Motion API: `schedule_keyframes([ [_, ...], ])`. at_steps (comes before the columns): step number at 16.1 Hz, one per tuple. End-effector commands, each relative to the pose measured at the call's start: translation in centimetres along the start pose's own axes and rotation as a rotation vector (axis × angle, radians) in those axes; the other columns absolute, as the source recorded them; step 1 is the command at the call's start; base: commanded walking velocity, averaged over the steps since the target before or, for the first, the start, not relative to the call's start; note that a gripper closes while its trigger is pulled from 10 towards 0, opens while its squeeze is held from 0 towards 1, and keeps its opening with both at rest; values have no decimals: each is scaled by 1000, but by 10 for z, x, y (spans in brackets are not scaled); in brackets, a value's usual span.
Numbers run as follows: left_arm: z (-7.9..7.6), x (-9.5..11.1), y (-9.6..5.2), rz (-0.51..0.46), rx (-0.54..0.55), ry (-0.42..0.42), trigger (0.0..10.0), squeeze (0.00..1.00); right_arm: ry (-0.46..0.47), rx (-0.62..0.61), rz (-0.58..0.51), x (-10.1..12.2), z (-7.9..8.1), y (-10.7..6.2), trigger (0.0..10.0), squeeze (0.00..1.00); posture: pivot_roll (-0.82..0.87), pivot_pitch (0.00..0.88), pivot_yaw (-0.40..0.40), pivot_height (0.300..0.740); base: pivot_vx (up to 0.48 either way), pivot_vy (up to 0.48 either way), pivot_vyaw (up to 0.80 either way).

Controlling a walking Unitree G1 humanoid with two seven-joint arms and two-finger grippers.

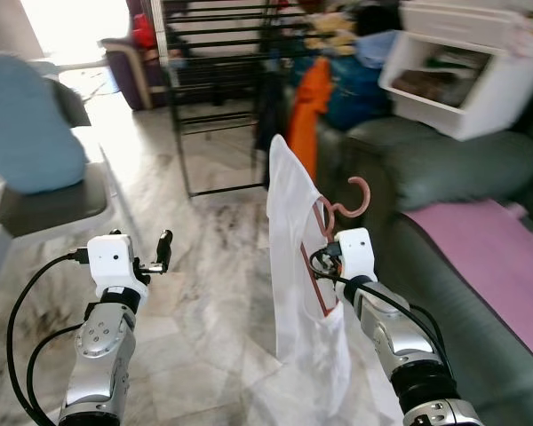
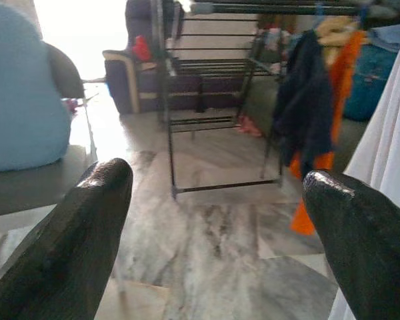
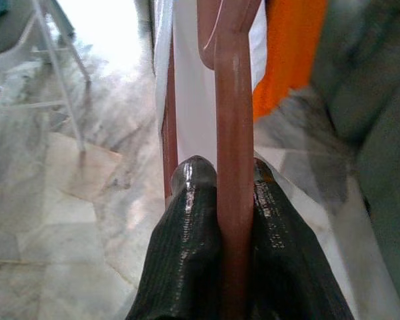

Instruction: Hang hanger

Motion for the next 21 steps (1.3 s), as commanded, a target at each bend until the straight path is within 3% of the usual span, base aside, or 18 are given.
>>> schedule_keyframes([
  [1, 2, 3, 4, -1, 2, 9, 10000, 0, -8, 29, -53, 17, 7, 0, 10000, 0, -83, 0, 17, 740, 439, 0, 475],
  [5, 7, 4, 7, -3, 14, 17, 10000, 0, -11, 34, -51, 17, 8, 0, 10000, 0, -85, 0, 18, 740, 438, 0, 467],
  [11, 13, 5, 12, 3, 37, 17, 10000, 0, -34, 11, -43, 16, 5, 1, 10000, 0, -87, 0, 18, 740, 434, 0, 0],
  [14, 15, 2, 15, 21, 51, 13, 10000, 0, -89, 30, -72, 20, 11, 1, 10000, 0, -89, 0, 19, 740, 363, 311, 0],
  [16, 16, 1, 16, 34, 54, 9, 10000, 0, -15, 58, -51, 17, 15, 1, 10000, 0, -89, 0, 19, 740, 306, 367, 0],
  [18, 18, 1, 17, 40, 63, 28, 10000, 0, -33, 97, -49, 19, 23, 1, 10000, 0, -88, 0, 20, 740, 240, 416, 0],
  [21, 19, 0, 18, 48, 71, 24, 10000, 0, -39, 94, -62, 19, 24, 0, 10000, 0, -87, 0, 19, 740, 0, 420, 0],
])
Point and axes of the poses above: a point about 5 cm out from each wrist's last joint towards the gripper, its own y axis pointing out of the wrist towards the gripper, its own x axis along the axis of the wrist's last joint, z = x × y, the point moved 4 cm from there along y, pointing out of the wrist towards the gripper, and after that the axes turned 10 degrees about y, right-handed, at the moved point
